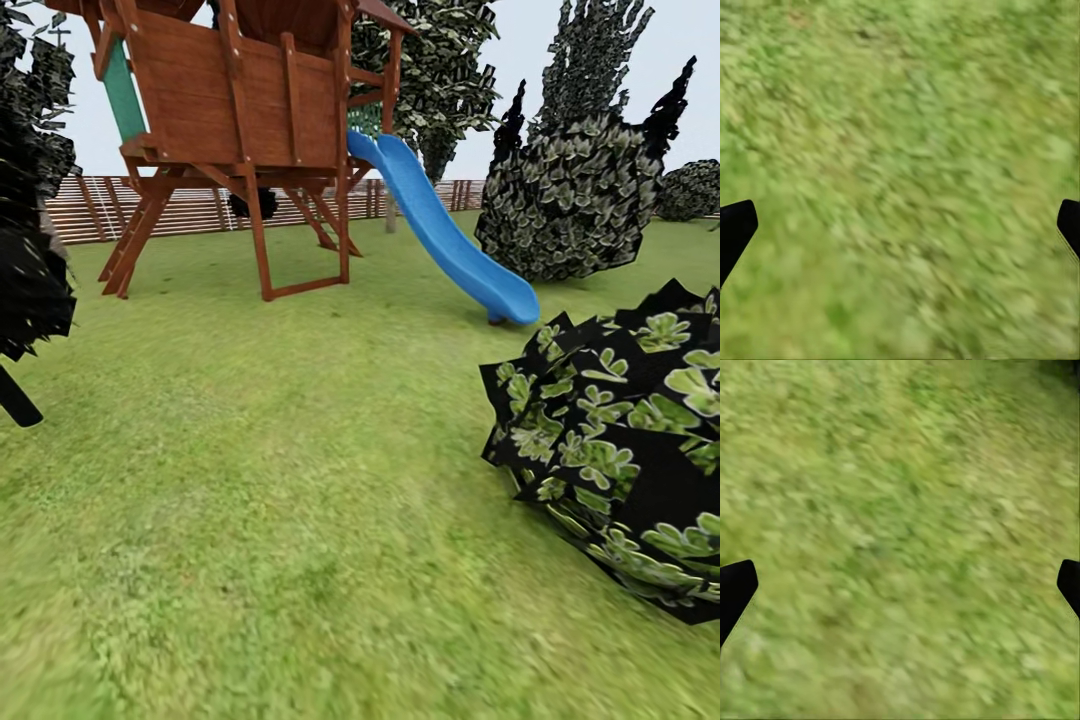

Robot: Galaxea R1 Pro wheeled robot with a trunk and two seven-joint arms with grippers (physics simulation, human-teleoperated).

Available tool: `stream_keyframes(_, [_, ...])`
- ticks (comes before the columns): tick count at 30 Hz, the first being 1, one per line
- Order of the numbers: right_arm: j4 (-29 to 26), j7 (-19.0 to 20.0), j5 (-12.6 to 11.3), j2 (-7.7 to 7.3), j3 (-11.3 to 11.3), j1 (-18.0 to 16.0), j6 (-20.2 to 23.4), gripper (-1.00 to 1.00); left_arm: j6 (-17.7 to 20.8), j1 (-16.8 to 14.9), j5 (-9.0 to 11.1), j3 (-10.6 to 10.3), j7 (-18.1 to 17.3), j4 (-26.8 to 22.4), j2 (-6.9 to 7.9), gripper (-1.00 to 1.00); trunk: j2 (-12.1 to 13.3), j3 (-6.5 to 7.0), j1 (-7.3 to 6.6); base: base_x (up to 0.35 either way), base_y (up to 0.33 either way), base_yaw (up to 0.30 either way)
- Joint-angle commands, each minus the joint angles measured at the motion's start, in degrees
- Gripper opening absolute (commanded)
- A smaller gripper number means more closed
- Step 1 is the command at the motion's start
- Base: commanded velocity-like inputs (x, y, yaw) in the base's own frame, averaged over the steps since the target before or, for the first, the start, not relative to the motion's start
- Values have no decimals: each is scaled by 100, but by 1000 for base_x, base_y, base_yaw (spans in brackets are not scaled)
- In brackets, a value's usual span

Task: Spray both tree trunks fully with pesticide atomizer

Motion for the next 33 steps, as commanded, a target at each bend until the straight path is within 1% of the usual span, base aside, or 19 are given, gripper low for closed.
stream_keyframes(1, [0, 0, 0, 0, 0, 0, 0, 100, 0, 0, 0, 0, 0, 0, 0, 100, 0, 0, 0, 339, 0, 0])
stream_keyframes(33, [0, 0, -1, 0, 0, 0, 0, 100, 0, 0, 1, 0, 0, 0, 0, 100, 0, 0, 0, 339, 6, 0])
